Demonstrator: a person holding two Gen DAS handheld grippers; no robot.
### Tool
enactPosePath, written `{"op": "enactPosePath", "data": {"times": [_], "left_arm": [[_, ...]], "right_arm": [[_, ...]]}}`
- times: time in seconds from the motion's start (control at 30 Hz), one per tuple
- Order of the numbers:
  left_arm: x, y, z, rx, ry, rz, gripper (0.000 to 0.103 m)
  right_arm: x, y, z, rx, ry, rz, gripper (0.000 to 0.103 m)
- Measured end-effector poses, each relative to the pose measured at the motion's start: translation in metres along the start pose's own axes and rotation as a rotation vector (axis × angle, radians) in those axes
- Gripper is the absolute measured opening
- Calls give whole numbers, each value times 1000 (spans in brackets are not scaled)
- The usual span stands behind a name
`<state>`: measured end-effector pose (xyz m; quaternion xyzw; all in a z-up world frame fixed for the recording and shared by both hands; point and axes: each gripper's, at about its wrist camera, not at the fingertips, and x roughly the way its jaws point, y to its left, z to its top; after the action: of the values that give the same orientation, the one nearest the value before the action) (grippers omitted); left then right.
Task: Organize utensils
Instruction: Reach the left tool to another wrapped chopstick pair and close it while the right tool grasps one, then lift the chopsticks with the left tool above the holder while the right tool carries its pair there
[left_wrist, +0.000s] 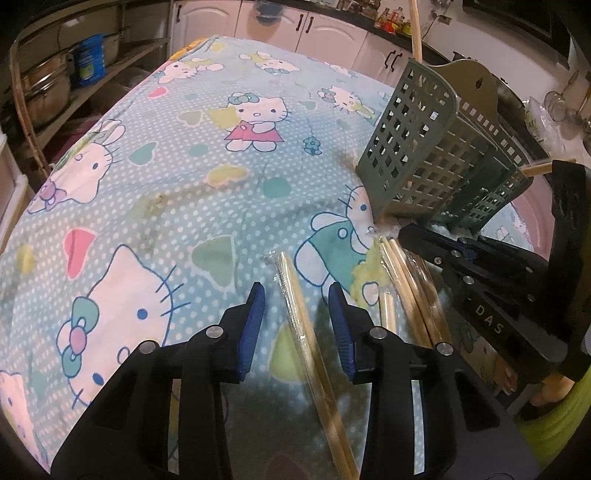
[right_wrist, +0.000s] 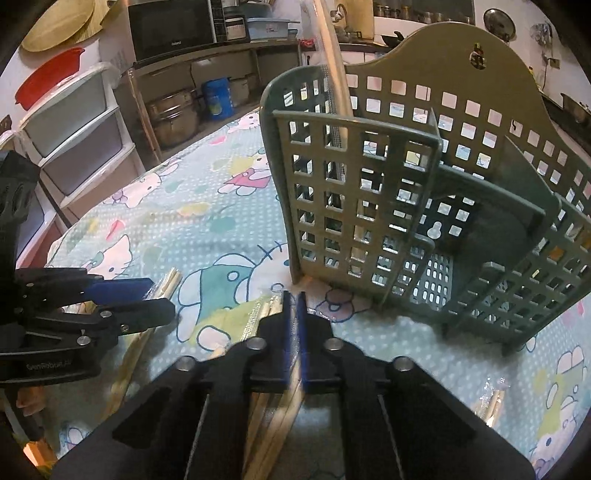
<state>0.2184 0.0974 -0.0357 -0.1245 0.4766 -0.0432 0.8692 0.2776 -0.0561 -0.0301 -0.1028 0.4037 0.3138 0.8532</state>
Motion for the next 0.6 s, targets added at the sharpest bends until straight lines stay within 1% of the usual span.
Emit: {"op": "enactPosePath", "data": {"times": [0.23, 0.33, 0.4, 0.5, 0.6], "left_arm": [[7, -1, 4, -8, 4, 0, 25], [9, -1, 7, -16, 7, 1, 18], [10, 0, 8, -21, 7, 5, 11], [13, -1, 11, -23, 9, 5, 5], [12, -2, 13, -21, 6, -1, 2]], "right_arm": [[-18, -5, -2, 11, -51, 13, 1], [-24, -6, -3, 15, -62, 11, 1], [-29, -8, -4, 23, -72, 10, 1], [-40, -11, -5, 32, -98, 13, 1], [-52, -12, -4, 37, -122, 14, 1]]}}
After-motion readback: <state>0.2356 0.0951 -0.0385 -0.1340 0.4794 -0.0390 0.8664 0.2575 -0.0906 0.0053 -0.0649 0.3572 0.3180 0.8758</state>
